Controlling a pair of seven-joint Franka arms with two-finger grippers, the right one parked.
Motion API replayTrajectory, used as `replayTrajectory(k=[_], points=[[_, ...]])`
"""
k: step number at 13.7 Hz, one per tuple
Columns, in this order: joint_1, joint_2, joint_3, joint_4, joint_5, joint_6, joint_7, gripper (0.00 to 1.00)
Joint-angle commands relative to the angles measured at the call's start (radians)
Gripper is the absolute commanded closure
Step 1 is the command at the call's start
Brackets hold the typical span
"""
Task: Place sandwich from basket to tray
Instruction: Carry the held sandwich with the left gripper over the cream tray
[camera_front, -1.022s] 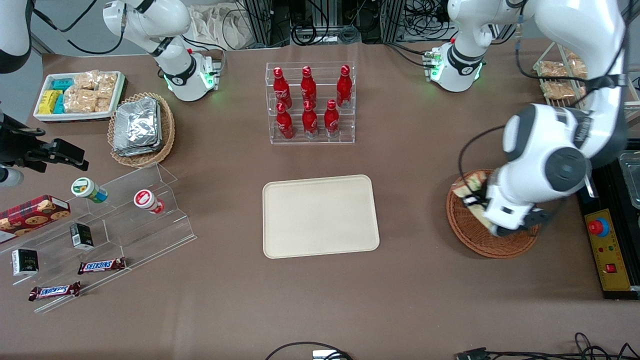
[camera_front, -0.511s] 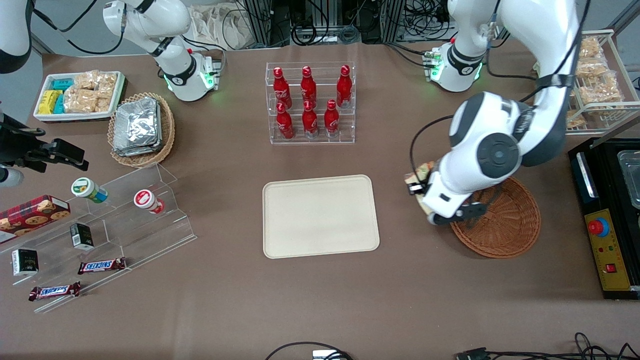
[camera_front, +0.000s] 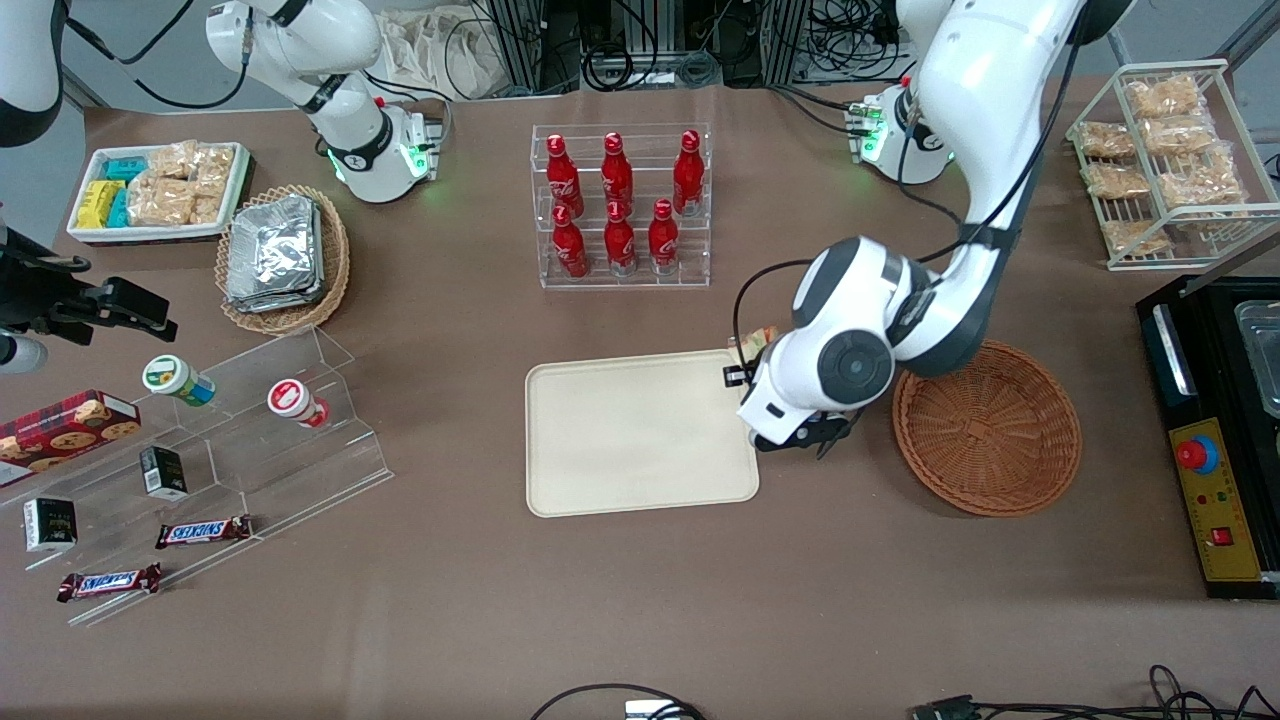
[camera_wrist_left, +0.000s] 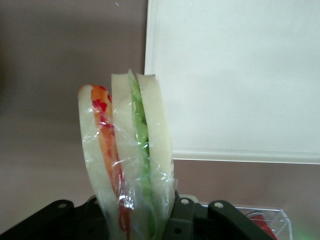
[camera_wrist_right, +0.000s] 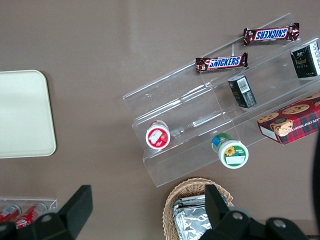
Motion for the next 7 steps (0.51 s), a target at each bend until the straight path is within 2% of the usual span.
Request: replayTrajectory(k=[1,7], points=[[-0.020,0.068,-0.004,0.061,-0.021,-0.004,0.043,0.66],[-0.062,0.137,-0.004,0.061,-0.015,0.125,0.077,0.65]])
